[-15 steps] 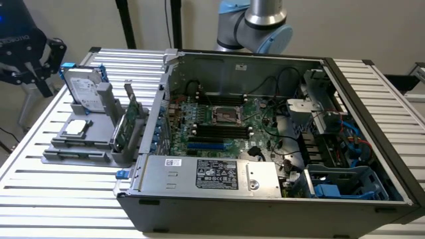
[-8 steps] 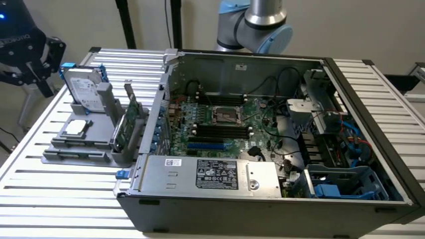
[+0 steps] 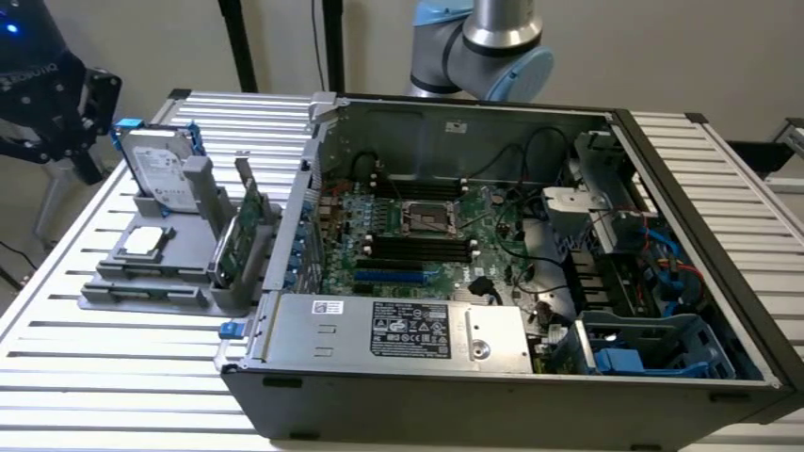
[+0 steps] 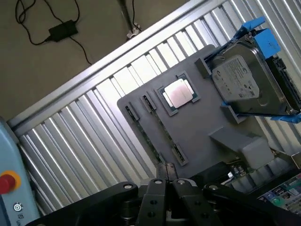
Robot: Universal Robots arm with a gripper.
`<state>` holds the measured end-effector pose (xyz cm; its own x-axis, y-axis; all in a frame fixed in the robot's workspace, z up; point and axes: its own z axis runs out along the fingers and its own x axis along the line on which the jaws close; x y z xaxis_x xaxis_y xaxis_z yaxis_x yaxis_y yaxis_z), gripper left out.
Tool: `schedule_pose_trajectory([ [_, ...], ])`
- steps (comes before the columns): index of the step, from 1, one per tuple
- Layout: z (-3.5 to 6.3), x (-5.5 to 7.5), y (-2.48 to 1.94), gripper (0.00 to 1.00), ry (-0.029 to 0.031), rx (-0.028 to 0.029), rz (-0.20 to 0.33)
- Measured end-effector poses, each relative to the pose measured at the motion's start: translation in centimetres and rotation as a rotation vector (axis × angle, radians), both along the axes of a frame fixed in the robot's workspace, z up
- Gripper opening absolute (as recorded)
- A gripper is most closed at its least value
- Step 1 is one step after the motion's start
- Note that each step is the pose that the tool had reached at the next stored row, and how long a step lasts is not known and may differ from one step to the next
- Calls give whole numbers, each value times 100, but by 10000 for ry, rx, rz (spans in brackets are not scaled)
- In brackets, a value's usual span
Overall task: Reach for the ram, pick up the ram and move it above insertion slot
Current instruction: 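Pick up the ram and move it above insertion slot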
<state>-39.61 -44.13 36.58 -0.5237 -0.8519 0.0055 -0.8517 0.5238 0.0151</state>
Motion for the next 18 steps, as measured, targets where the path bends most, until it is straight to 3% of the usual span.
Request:
schedule_pose_trajectory([
  [18,-2,0,0,11,-157,0,3280],
])
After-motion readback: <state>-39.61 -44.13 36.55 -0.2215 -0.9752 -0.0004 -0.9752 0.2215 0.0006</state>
